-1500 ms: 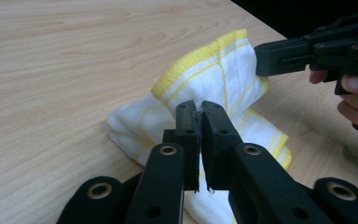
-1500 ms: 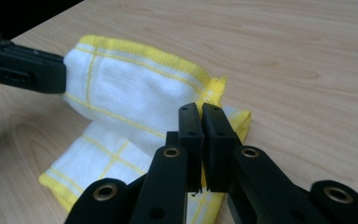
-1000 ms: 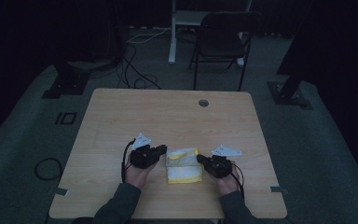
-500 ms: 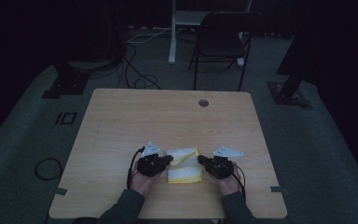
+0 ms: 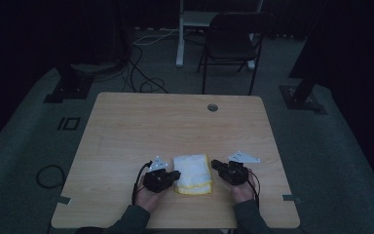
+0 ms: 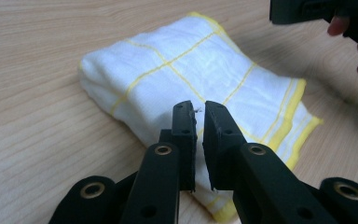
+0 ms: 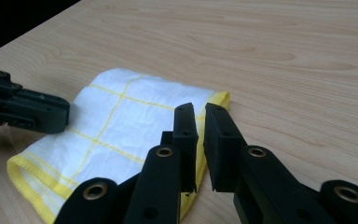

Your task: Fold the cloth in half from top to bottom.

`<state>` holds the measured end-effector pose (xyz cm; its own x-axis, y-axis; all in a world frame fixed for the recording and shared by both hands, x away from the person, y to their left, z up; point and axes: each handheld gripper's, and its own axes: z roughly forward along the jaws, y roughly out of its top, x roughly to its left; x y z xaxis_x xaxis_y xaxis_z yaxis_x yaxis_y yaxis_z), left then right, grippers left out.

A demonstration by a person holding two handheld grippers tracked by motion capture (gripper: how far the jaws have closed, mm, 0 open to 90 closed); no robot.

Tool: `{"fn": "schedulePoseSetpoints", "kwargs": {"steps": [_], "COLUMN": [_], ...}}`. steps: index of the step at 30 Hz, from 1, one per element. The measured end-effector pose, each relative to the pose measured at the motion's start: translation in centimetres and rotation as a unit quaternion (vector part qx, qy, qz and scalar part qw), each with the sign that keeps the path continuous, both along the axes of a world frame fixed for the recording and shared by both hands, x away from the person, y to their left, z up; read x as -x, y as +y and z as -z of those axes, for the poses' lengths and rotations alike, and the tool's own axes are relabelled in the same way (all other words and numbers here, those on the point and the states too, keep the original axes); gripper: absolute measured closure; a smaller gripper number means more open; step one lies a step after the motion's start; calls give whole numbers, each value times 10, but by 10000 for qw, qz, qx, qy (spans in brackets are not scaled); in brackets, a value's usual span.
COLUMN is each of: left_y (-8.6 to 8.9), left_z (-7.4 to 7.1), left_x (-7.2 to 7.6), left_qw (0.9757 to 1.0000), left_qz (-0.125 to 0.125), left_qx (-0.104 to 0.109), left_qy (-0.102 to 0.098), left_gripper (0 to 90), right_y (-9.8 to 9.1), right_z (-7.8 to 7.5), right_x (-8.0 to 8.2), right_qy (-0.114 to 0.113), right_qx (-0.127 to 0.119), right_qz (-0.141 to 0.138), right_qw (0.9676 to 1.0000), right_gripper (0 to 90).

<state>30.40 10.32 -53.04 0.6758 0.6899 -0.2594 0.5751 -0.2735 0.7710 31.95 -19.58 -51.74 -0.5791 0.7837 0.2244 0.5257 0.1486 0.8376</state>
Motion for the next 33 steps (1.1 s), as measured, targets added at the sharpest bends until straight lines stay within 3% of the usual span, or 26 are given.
{"fn": "schedulePoseSetpoints", "kwargs": {"steps": [9,14,18,20,33], "left_y": [20,37,49,55,79], "left_z": [-3,-1,2,2,1], "left_x": [-1,-6,-11,-14,-23], "left_qw": [9990,9966,9944,9937,9873], "left_qz": [-264,-566,-811,-926,-1446], "left_qx": [-196,-397,-496,-434,-527], "left_qy": [-306,-455,-453,-456,-395], "left_gripper": [814,809,805,805,794], "right_y": [-11,-19,-26,-31,-39], "right_z": [3,8,13,15,18], "right_x": [-5,-9,-13,-16,-23], "right_qy": [-4,-37,49,71,134], "right_qx": [65,369,414,446,489], "right_qz": [175,384,547,647,808], "right_qw": [9998,9986,9976,9969,9954], "right_gripper": [821,812,808,808,809]}}
